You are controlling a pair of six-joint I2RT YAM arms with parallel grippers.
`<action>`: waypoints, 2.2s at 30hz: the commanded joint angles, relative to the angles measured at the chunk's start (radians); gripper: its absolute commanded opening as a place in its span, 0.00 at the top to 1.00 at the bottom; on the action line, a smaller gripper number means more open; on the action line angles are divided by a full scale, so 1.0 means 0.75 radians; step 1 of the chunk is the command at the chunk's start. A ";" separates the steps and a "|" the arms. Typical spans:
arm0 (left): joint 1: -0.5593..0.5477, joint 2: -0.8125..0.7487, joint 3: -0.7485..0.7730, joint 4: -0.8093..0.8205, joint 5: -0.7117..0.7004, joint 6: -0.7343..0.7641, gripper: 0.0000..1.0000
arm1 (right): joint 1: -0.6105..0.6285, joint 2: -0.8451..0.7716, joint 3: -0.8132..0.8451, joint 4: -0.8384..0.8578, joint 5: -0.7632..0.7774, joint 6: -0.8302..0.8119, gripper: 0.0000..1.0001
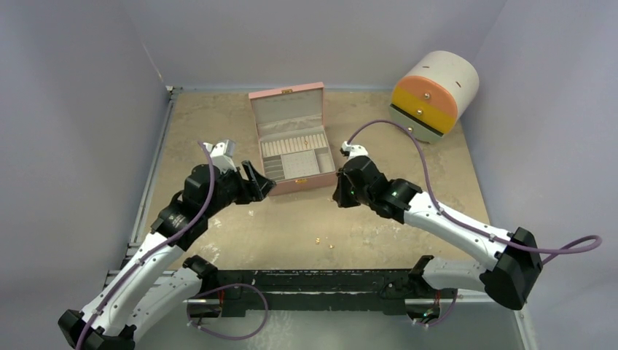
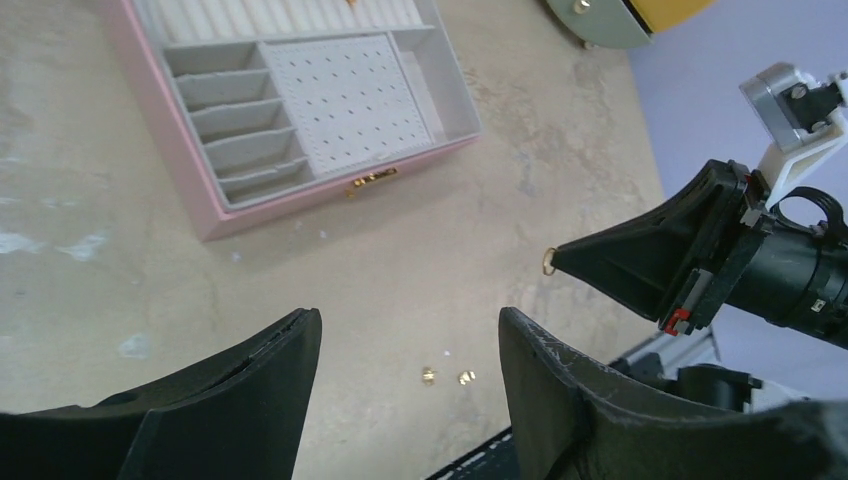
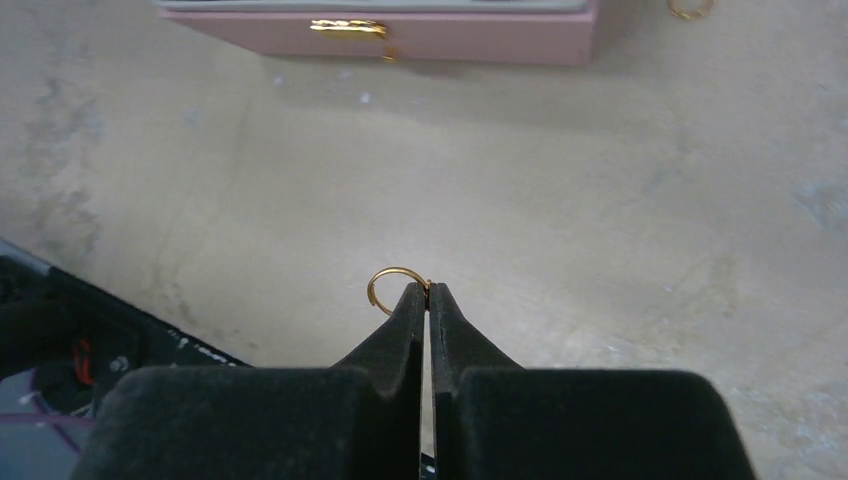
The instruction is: Organize the mixed jewelry
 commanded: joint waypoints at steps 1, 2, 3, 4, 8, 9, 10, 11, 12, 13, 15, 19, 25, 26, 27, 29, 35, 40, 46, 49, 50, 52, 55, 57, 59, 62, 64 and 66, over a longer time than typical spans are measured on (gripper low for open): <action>0.007 0.001 -0.093 0.259 0.216 -0.167 0.36 | 0.067 0.009 0.121 0.105 -0.058 -0.047 1.00; 0.007 0.005 -0.114 0.295 0.241 -0.194 0.37 | 0.077 0.011 0.134 0.123 -0.079 -0.053 1.00; 0.007 0.007 -0.132 0.327 0.262 -0.214 0.37 | 0.082 0.014 0.150 0.138 -0.105 -0.059 1.00; 0.007 0.010 -0.147 0.368 0.279 -0.235 0.38 | 0.085 0.019 0.165 0.151 -0.138 -0.067 1.00; 0.006 0.011 -0.194 0.452 0.307 -0.287 0.40 | 0.092 0.063 0.227 0.157 -0.221 -0.096 1.00; 0.005 0.016 -0.202 0.469 0.313 -0.297 0.40 | 0.097 0.071 0.240 0.160 -0.233 -0.101 1.00; 0.005 0.019 -0.208 0.482 0.320 -0.304 0.41 | 0.101 0.079 0.253 0.164 -0.235 -0.104 1.00; 0.005 0.025 -0.212 0.493 0.327 -0.307 0.42 | 0.103 0.087 0.264 0.173 -0.260 -0.106 1.00; 0.006 0.032 -0.213 0.499 0.330 -0.308 0.43 | 0.106 0.096 0.276 0.185 -0.290 -0.112 1.00; 0.005 0.038 -0.213 0.502 0.335 -0.308 0.43 | 0.107 0.109 0.288 0.195 -0.314 -0.113 1.00; 0.006 0.049 -0.215 0.513 0.346 -0.309 0.45 | 0.113 0.135 0.316 0.201 -0.355 -0.113 1.00; 0.005 0.047 -0.220 0.529 0.357 -0.322 0.49 | 0.131 0.163 0.347 0.241 -0.405 -0.100 1.00; 0.005 0.040 -0.226 0.533 0.379 -0.328 0.54 | 0.144 0.190 0.390 0.253 -0.410 -0.083 1.00; 0.005 0.040 -0.229 0.534 0.381 -0.328 0.55 | 0.147 0.194 0.396 0.256 -0.406 -0.083 1.00; 0.006 0.042 -0.229 0.536 0.385 -0.327 0.56 | 0.149 0.199 0.404 0.255 -0.402 -0.082 1.00; 0.006 0.046 -0.229 0.542 0.391 -0.329 0.58 | 0.151 0.208 0.417 0.254 -0.392 -0.079 1.00; 0.005 0.054 -0.236 0.575 0.416 -0.350 0.63 | 0.161 0.245 0.461 0.238 -0.374 -0.083 1.00; 0.005 0.061 -0.243 0.628 0.429 -0.363 0.68 | 0.172 0.271 0.488 0.235 -0.371 -0.091 1.00; 0.005 0.059 -0.245 0.629 0.429 -0.363 0.77 | 0.180 0.270 0.487 0.240 -0.356 -0.091 1.00; 0.005 0.062 -0.247 0.629 0.429 -0.361 0.80 | 0.182 0.260 0.477 0.246 -0.351 -0.090 1.00; 0.005 0.063 -0.248 0.629 0.429 -0.359 0.81 | 0.182 0.256 0.474 0.248 -0.348 -0.087 1.00; 0.005 0.065 -0.251 0.627 0.429 -0.358 0.82 | 0.182 0.244 0.465 0.258 -0.342 -0.085 1.00; 0.006 0.065 -0.253 0.626 0.429 -0.355 0.88 | 0.182 0.232 0.460 0.262 -0.331 -0.083 1.00; 0.005 0.065 -0.252 0.626 0.429 -0.353 0.91 | 0.181 0.227 0.456 0.263 -0.325 -0.082 1.00; 0.005 0.065 -0.252 0.627 0.431 -0.353 0.94 | 0.182 0.225 0.454 0.262 -0.322 -0.082 1.00; 0.005 0.065 -0.252 0.626 0.431 -0.353 1.00 | 0.182 0.225 0.450 0.262 -0.321 -0.079 1.00; 0.005 0.063 -0.253 0.627 0.435 -0.354 1.00 | 0.184 0.223 0.449 0.265 -0.324 -0.076 1.00; 0.006 0.058 -0.251 0.628 0.431 -0.355 1.00 | 0.183 0.216 0.443 0.272 -0.329 -0.078 1.00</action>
